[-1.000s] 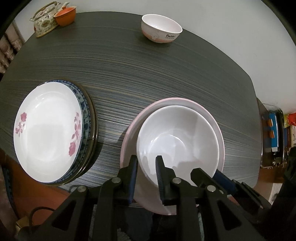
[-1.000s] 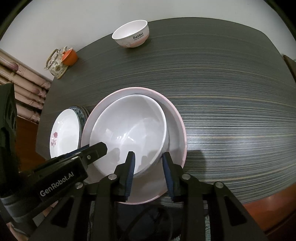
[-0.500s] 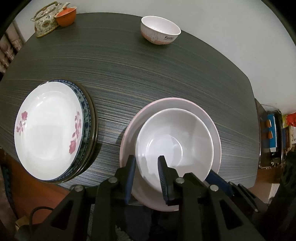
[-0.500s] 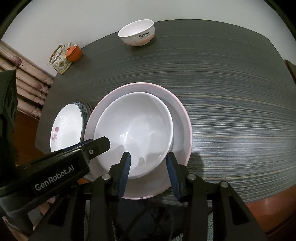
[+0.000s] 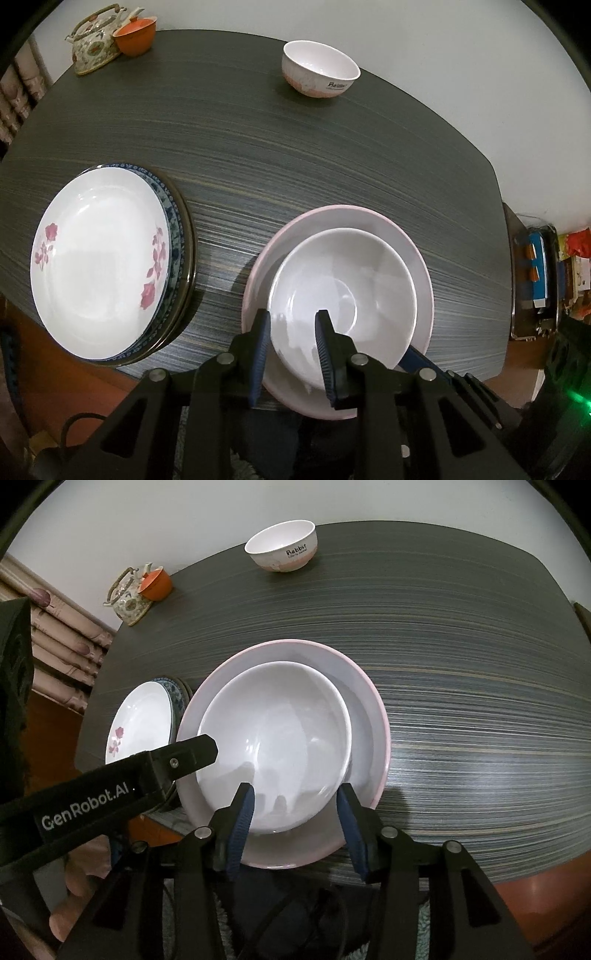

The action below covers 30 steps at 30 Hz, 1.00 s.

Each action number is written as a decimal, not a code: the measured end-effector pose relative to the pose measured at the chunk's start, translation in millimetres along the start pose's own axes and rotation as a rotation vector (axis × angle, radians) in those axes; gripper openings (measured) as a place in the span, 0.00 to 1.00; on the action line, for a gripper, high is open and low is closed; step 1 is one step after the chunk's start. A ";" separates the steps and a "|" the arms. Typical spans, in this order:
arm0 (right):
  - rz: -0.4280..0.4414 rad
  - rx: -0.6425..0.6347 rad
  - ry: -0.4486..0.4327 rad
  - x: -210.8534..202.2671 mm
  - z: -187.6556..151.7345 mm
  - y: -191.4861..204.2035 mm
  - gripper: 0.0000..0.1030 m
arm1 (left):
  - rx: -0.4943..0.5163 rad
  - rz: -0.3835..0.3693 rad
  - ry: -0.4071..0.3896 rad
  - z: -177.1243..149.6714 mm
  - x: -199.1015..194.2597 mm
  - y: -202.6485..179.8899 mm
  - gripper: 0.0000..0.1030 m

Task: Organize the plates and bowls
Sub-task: 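Lower the white bowl into the pink-rimmed bowl with both grippers, then open both grippers and move them to the small 'Rabbit' bowl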

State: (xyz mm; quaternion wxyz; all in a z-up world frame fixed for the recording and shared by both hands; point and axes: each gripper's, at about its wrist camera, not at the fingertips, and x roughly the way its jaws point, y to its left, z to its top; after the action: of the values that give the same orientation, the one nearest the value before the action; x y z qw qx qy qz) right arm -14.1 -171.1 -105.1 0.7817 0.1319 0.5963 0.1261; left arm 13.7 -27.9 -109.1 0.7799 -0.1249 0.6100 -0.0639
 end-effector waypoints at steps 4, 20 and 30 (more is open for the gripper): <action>0.006 0.000 0.001 -1.8 -0.3 -1.0 0.43 | -0.014 -0.005 -0.006 1.4 -2.8 4.0 0.25; 0.039 0.036 -0.061 -21.7 11.2 -22.8 0.44 | -0.023 -0.108 -0.055 15.2 -16.7 13.9 0.30; 0.053 0.075 -0.123 -36.8 35.4 -49.8 0.45 | -0.096 -0.091 -0.073 41.4 -14.9 38.0 0.36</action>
State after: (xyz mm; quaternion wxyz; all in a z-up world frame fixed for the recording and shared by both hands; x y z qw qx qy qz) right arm 12.6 -232.6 -80.8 0.8079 0.1843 0.5476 0.1160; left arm 48.0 17.2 -96.3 0.7911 -0.1918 0.5771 -0.0655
